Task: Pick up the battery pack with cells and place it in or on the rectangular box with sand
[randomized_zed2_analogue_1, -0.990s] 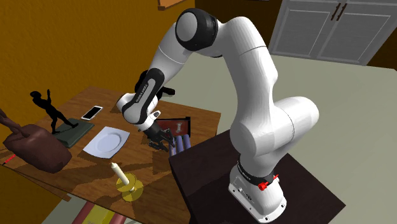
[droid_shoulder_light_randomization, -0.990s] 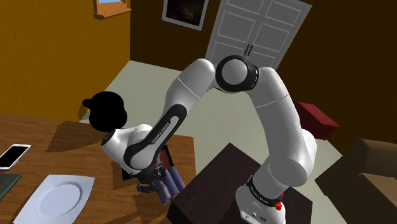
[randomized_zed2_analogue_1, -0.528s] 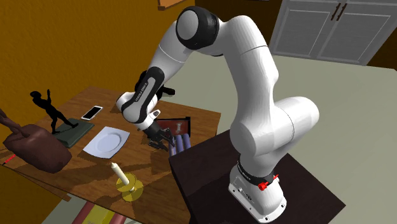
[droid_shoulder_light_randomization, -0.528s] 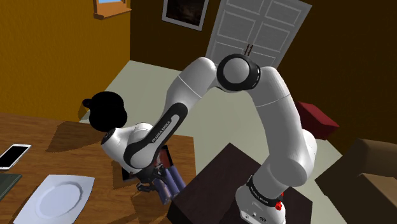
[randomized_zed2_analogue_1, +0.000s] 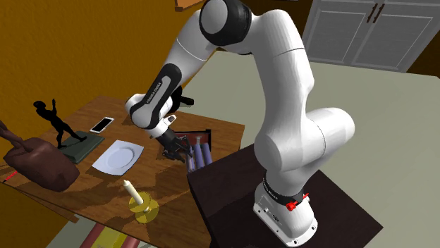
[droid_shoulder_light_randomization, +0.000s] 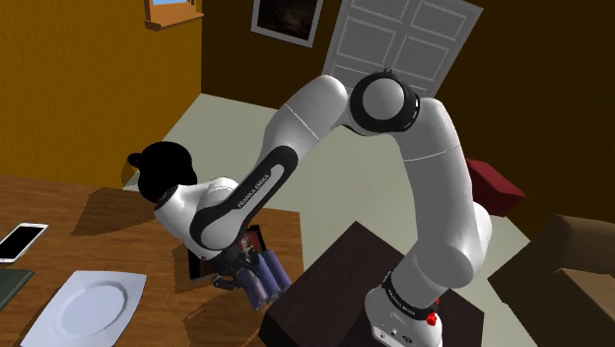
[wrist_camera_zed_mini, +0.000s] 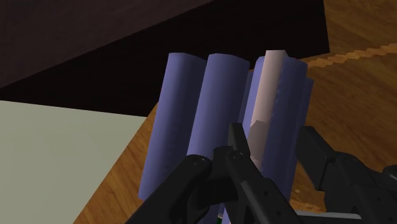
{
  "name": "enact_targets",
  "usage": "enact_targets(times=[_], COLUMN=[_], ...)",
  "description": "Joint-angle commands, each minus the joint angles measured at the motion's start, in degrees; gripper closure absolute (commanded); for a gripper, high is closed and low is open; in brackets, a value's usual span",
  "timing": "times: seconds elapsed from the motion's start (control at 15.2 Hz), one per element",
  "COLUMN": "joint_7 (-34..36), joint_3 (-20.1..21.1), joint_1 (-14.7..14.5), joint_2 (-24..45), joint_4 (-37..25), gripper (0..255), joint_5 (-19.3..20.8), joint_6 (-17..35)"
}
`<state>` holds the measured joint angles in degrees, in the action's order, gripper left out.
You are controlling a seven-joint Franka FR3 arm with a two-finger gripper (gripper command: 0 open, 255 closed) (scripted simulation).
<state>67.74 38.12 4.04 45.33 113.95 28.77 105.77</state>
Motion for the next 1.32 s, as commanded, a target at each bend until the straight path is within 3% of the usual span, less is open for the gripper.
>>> enact_targets(times=[0.0, 0.66, 1.25], joint_7=[-0.37, -2.07, -9.44], joint_3=[0.75, 4.08, -0.63], joint_1=[0.62, 3.04, -1.38], joint_2=[-1.45, -7.52, 1.47], joint_4=[0.53, 2.05, -22.36], gripper=[255, 255, 255], joint_5=[-0.73, -4.23, -1.05], joint_6=[-0.81, -4.59, -18.36])
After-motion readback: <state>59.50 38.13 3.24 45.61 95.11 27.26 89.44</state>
